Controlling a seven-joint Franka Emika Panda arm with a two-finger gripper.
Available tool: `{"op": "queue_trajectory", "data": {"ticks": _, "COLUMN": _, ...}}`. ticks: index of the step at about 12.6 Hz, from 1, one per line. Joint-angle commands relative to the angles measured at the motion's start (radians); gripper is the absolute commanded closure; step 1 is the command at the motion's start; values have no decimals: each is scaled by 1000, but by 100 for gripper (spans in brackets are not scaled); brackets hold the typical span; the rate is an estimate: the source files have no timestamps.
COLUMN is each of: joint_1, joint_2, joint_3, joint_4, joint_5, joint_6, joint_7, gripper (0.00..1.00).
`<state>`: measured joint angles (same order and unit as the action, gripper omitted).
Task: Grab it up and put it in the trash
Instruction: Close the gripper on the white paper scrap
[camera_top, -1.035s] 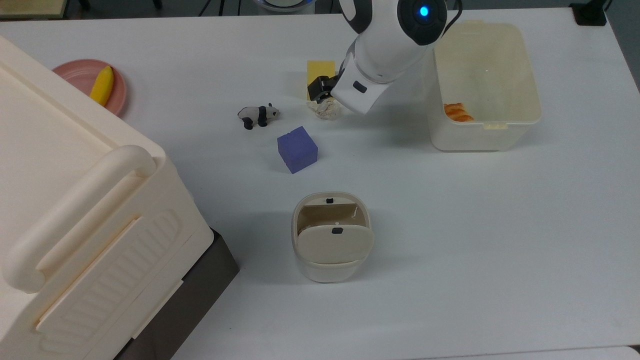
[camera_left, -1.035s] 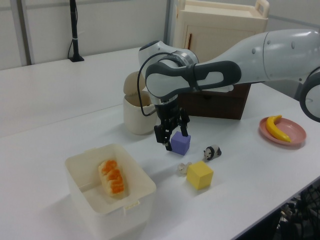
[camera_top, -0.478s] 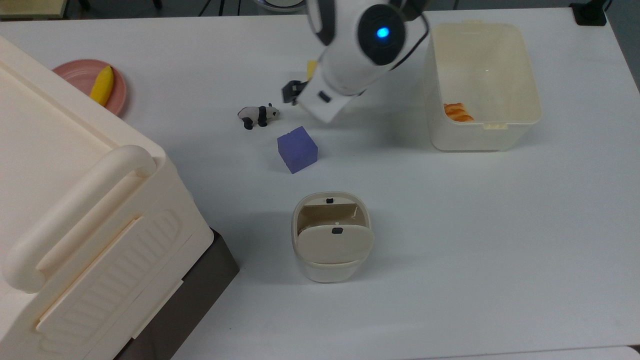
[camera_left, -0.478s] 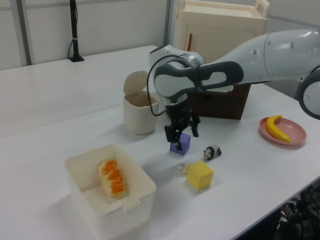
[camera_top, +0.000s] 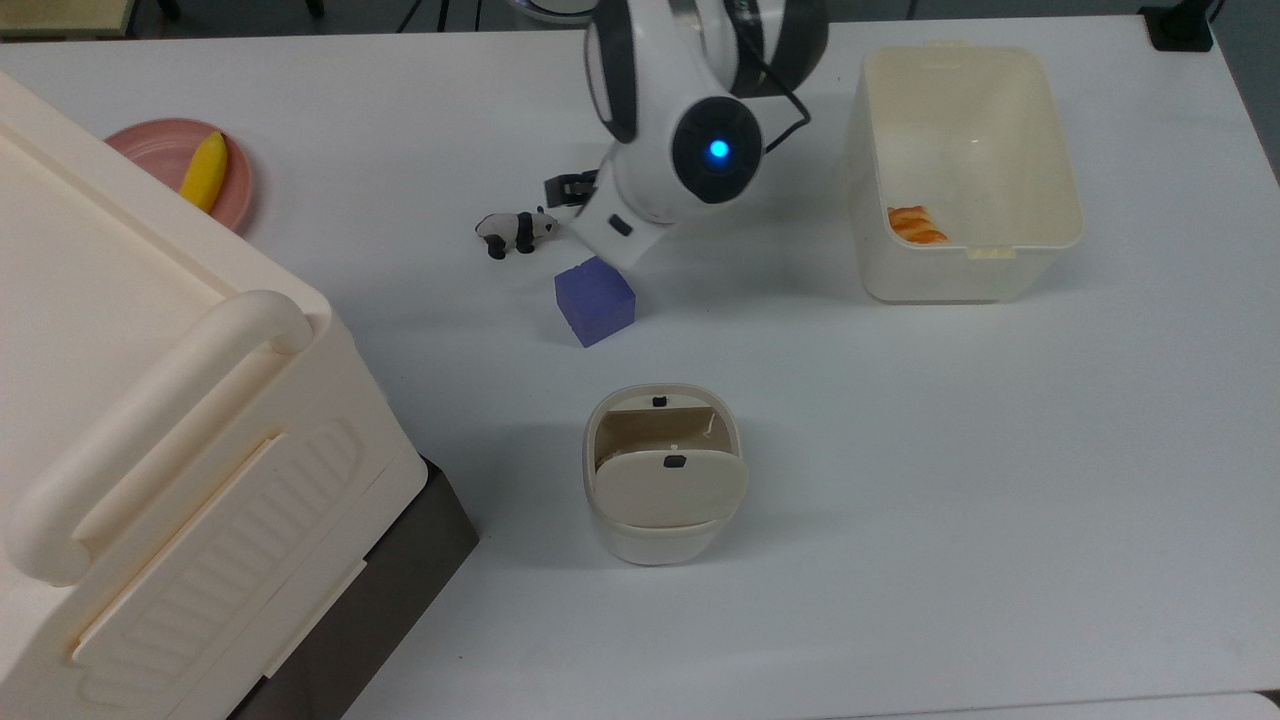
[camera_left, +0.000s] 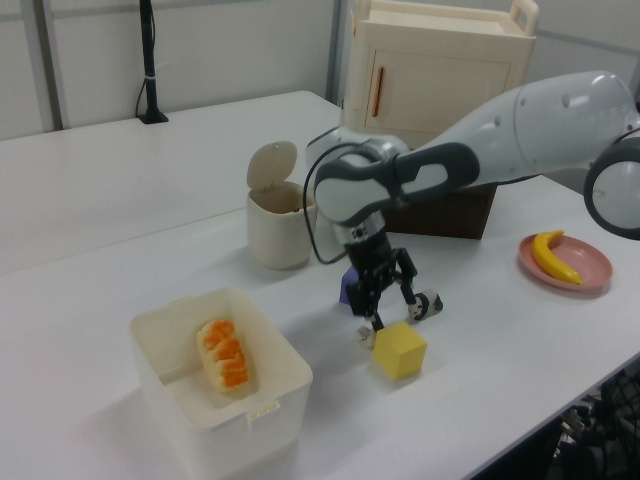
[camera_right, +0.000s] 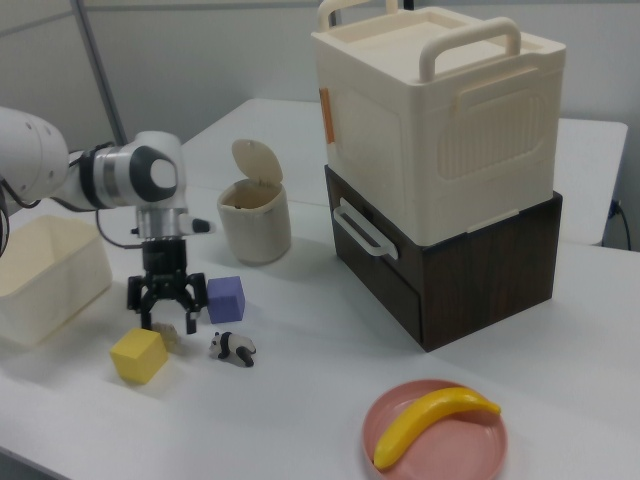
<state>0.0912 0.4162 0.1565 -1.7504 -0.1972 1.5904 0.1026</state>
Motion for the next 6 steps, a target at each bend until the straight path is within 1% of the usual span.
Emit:
{"op": "queue_trajectory", "data": {"ticks": 1, "joint_1": 59, "joint_2": 7, "joint_3": -5, "joint_4": -20, "joint_5": 4, "joint_6": -17, "joint_7": 0, "gripper": 0}}
{"op": "queue_trajectory", "data": {"ticks": 6, "joint_1": 56, "joint_2": 6, "joint_3": 0, "joint_4": -3, "joint_5": 1, "joint_6": -4, "joint_7": -23, "gripper": 0}}
